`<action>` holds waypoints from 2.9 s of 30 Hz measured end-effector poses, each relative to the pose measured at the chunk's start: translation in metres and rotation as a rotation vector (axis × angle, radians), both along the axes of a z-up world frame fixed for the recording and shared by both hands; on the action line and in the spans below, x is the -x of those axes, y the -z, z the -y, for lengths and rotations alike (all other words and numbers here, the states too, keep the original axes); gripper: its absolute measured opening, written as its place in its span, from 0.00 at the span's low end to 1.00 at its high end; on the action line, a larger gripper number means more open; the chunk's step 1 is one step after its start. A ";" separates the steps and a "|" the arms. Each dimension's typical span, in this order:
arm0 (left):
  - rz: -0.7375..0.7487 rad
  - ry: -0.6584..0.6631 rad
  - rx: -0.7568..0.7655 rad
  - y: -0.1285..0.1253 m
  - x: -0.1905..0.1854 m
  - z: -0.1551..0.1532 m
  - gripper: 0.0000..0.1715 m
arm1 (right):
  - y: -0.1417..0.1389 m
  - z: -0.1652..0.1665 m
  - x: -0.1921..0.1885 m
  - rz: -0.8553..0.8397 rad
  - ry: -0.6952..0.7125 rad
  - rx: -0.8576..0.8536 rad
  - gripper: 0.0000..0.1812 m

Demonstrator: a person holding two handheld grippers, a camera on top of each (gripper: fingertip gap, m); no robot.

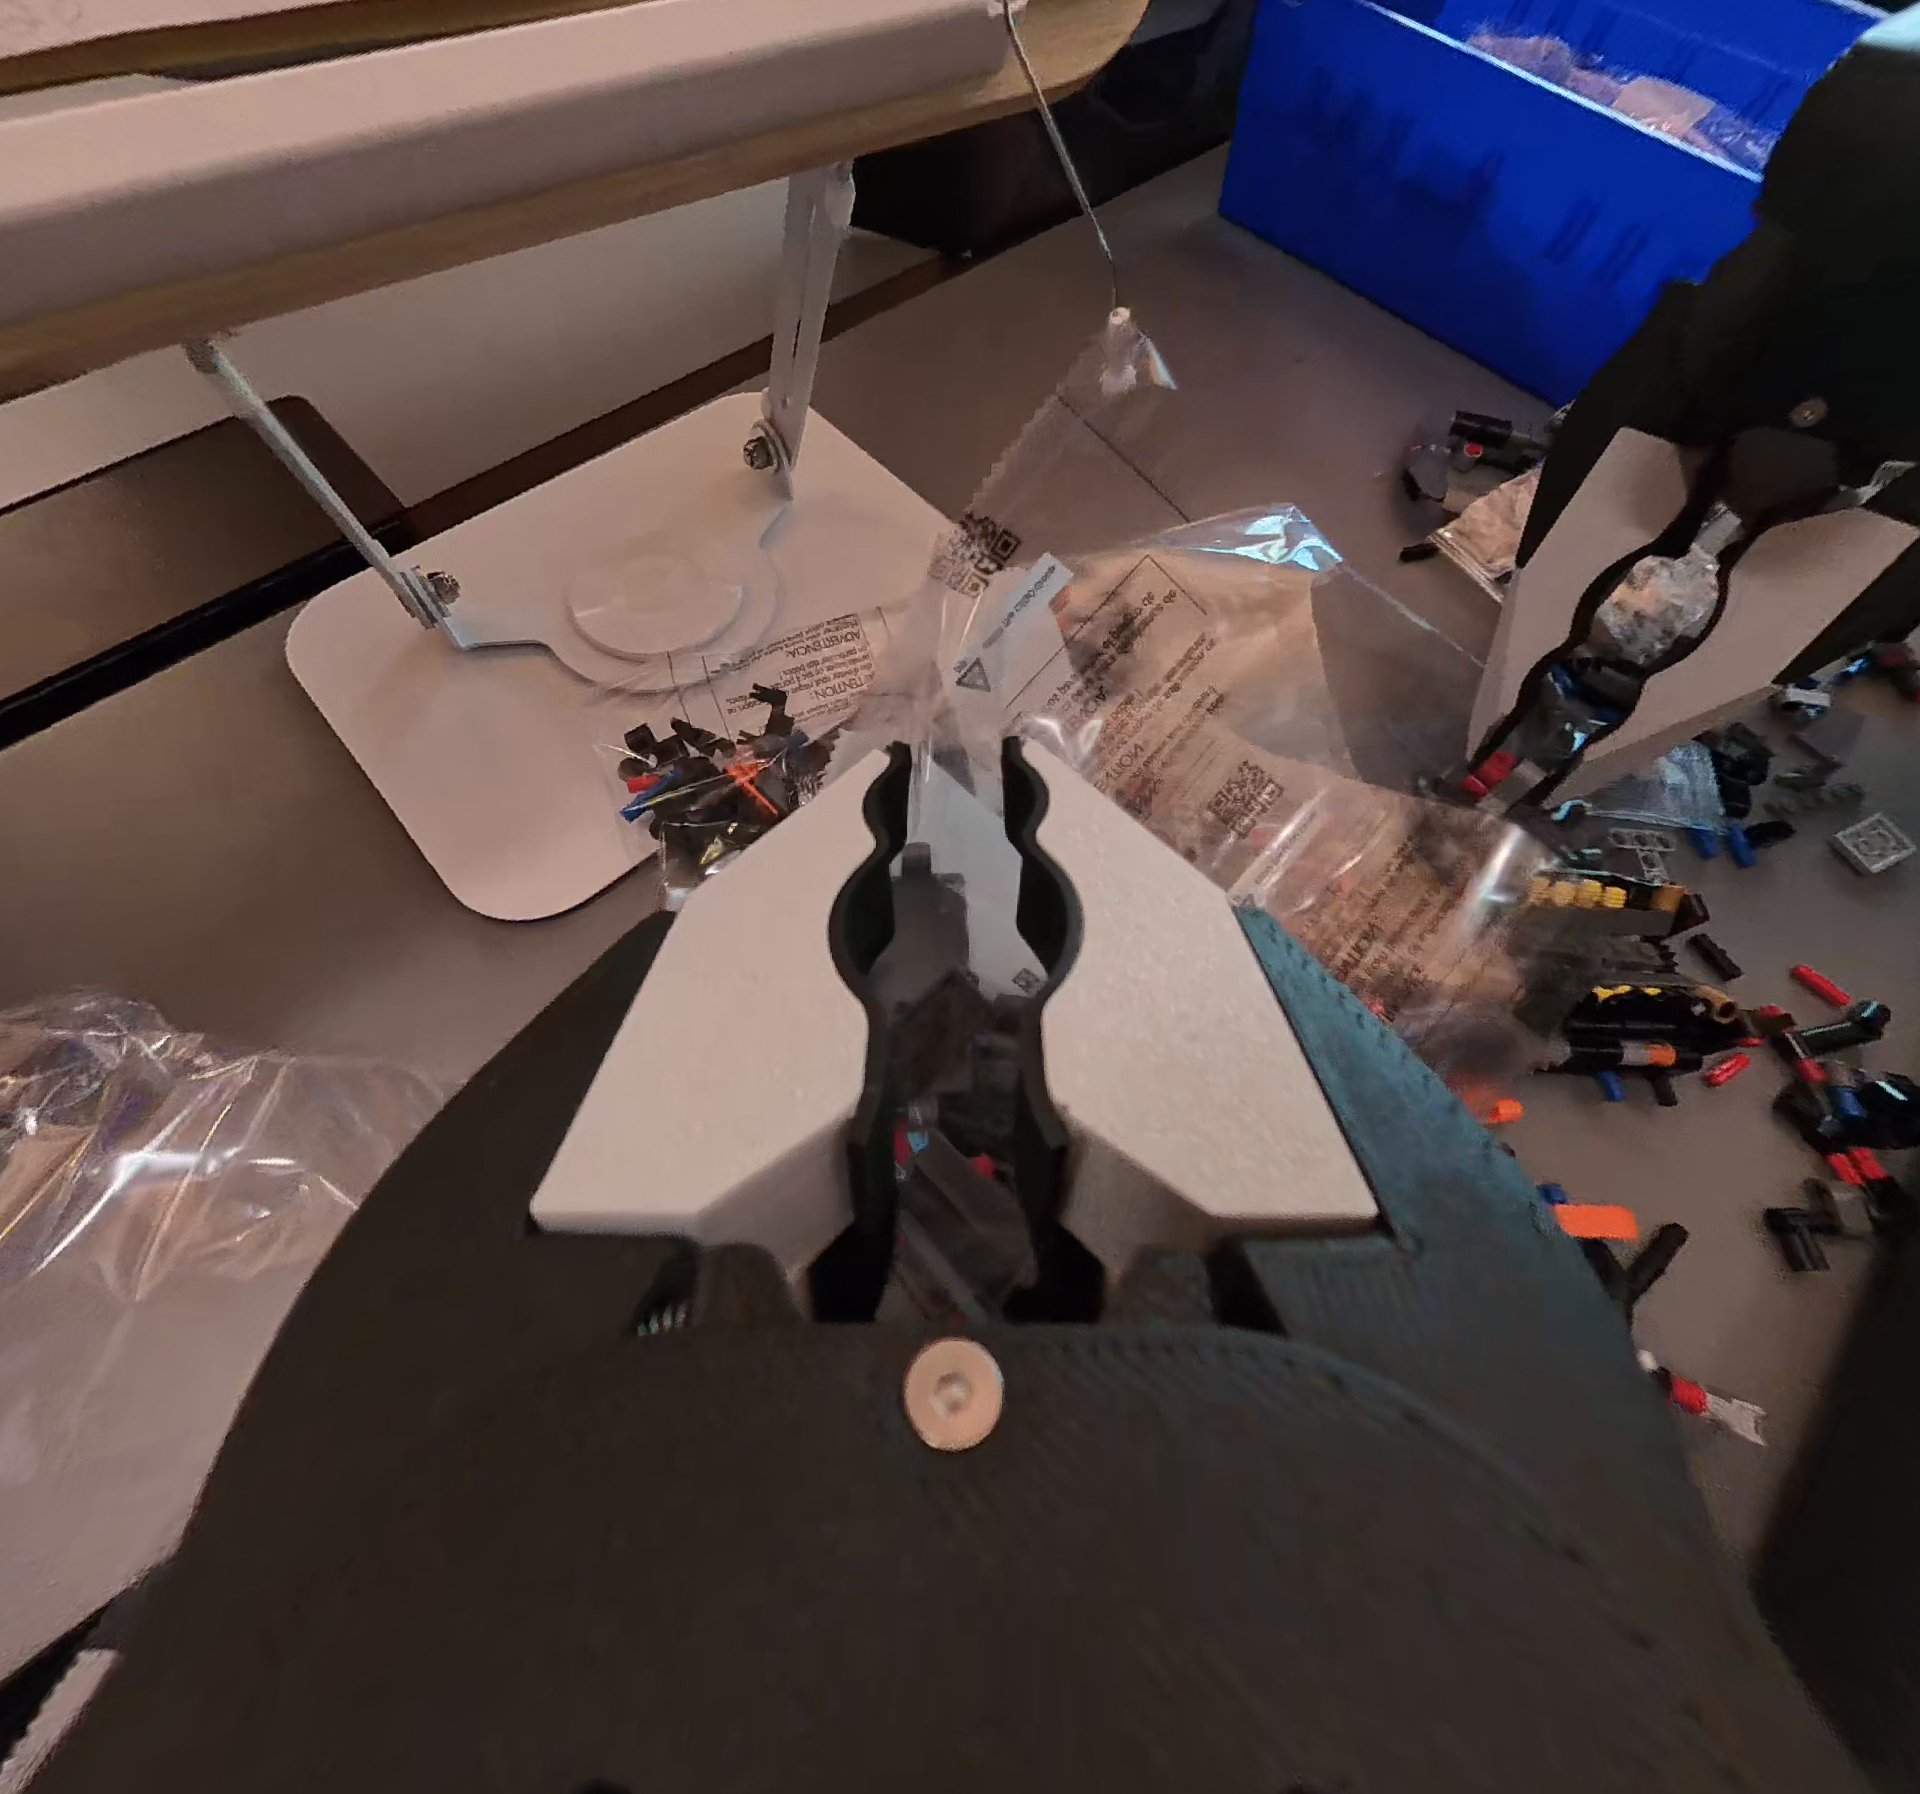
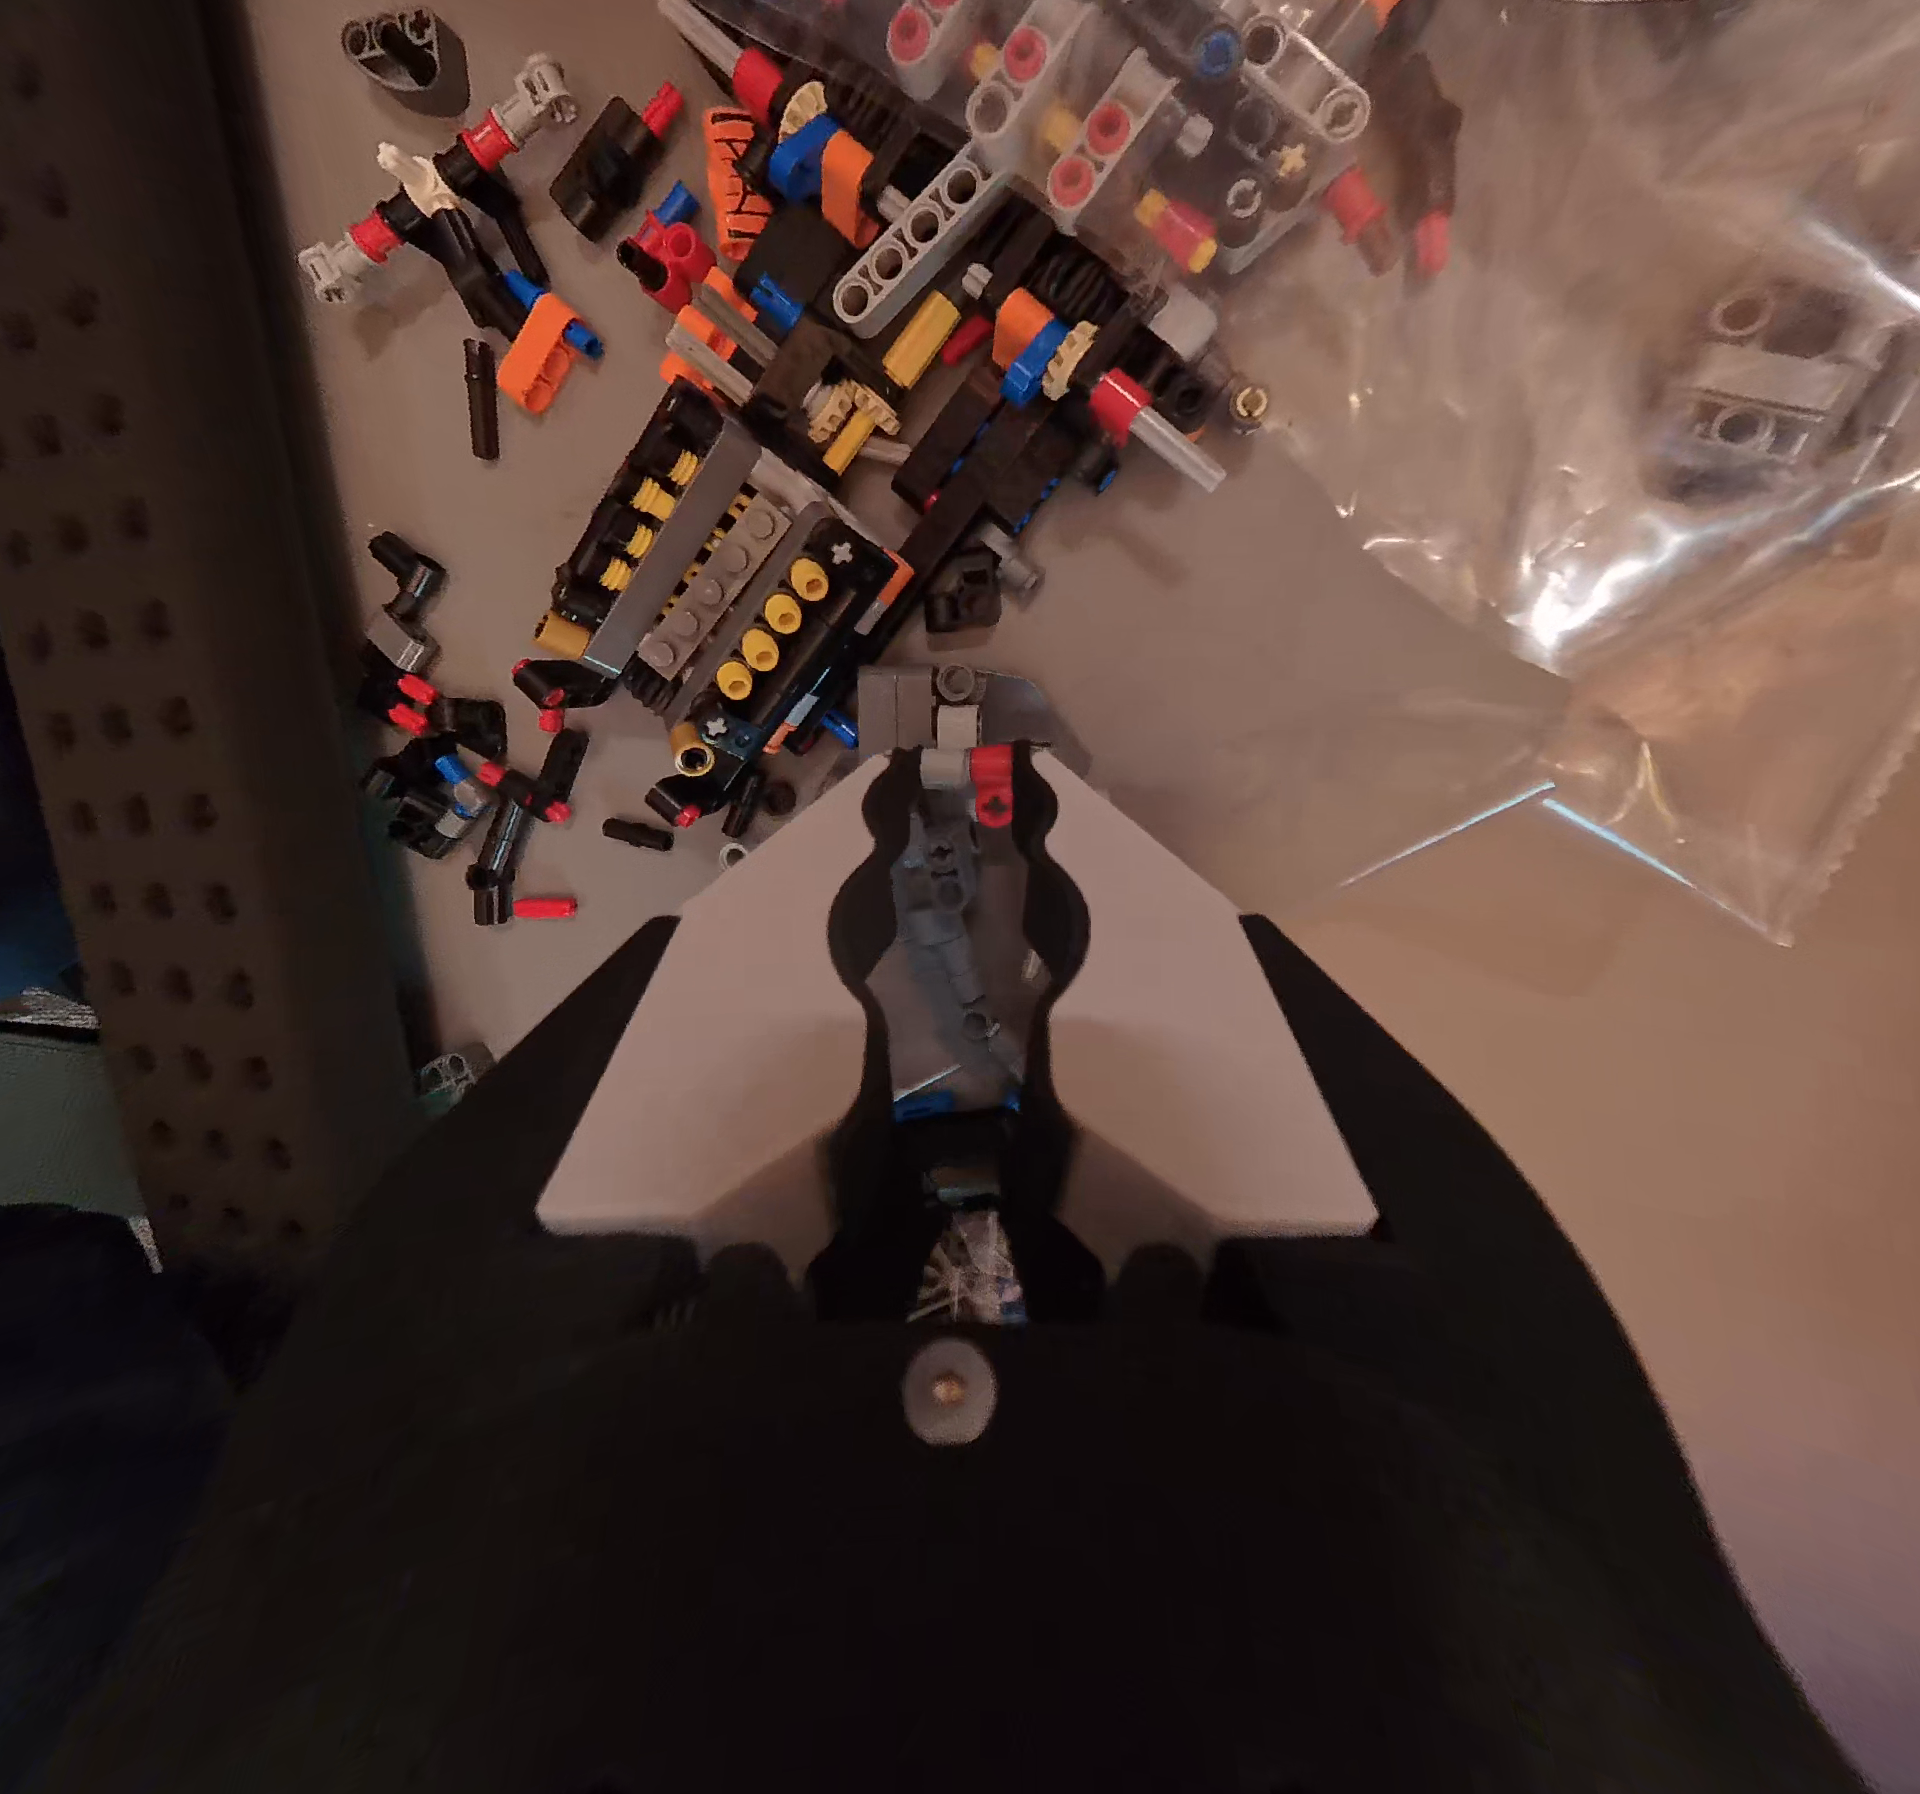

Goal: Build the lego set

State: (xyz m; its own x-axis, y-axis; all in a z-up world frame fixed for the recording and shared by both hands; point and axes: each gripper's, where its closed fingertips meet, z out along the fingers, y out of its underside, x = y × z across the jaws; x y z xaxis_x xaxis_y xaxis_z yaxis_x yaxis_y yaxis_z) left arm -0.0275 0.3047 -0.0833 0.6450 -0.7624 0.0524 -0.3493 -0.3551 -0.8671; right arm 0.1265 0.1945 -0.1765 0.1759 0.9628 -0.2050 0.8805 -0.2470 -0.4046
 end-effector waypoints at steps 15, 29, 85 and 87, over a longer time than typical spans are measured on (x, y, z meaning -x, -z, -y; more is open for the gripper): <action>-0.130 -0.031 -0.171 -0.012 -0.009 -0.003 0.25 | -0.038 -0.007 0.008 -0.199 0.013 -0.075 0.09; -0.222 -0.026 -0.128 0.001 0.011 -0.001 0.26 | -0.051 -0.012 0.015 -0.269 0.019 -0.121 0.09; 0.029 0.403 -0.001 -0.002 -0.103 0.065 0.30 | -0.091 -0.024 0.040 -0.441 0.038 -0.315 0.08; 0.020 0.399 0.017 0.001 -0.100 0.065 0.29 | -0.093 -0.026 0.039 -0.449 0.047 -0.330 0.09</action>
